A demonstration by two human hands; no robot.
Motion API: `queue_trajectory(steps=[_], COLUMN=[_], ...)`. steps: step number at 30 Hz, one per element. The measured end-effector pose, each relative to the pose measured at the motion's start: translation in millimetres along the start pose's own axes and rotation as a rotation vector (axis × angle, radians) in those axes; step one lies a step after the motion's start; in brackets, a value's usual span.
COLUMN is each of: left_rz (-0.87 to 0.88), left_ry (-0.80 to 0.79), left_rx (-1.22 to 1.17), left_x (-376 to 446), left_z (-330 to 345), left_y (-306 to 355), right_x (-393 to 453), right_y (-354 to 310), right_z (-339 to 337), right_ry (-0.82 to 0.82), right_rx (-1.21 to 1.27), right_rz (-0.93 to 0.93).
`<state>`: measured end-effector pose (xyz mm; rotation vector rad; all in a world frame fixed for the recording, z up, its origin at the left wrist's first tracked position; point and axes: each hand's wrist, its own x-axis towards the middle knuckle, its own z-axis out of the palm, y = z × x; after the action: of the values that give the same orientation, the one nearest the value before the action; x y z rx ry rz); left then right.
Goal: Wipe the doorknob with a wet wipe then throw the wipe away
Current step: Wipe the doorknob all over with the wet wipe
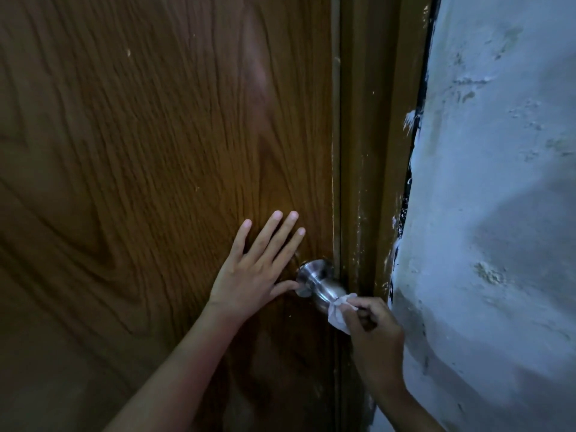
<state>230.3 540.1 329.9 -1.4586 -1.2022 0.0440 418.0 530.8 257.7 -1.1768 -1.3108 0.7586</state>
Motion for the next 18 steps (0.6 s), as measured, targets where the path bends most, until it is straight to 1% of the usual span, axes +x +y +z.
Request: queue_trajectory(steps=[4,7,9,13,15,18], left_rz=[-0.003,-0.003,-0.002,0.002,0.005,0.000], left_ry=[-0.002,0.000,0.000,-0.009,-0.012,-0.014], left_rx=[0.020,0.020,0.022,0.030,0.023,0.021], left_x=[0.3,0.5,0.4,0.3,0.4,0.7], left_z=[0.1,0.0,0.3,0.4,0.0,0.1], left_y=[0.2,0.2,0.7,0.7,0.6,0.6], right_x=[2.5,4.3,3.5,3.3,4.5,3.0], right_y=[1.2,1.2,1.1,-4.4,-3.2,1.8], right_z=[3.3,1.9,-0.4,-2.6,-2.2,-1.4], right_ry=[-0.004,-0.057,-0.103,-0.118,-0.081,-0.003], right_rx=[0.094,0.153,0.102,0.037,0.020,0.022], right_rz=[0.234,0.377,0.343,0.160,0.118,0.143])
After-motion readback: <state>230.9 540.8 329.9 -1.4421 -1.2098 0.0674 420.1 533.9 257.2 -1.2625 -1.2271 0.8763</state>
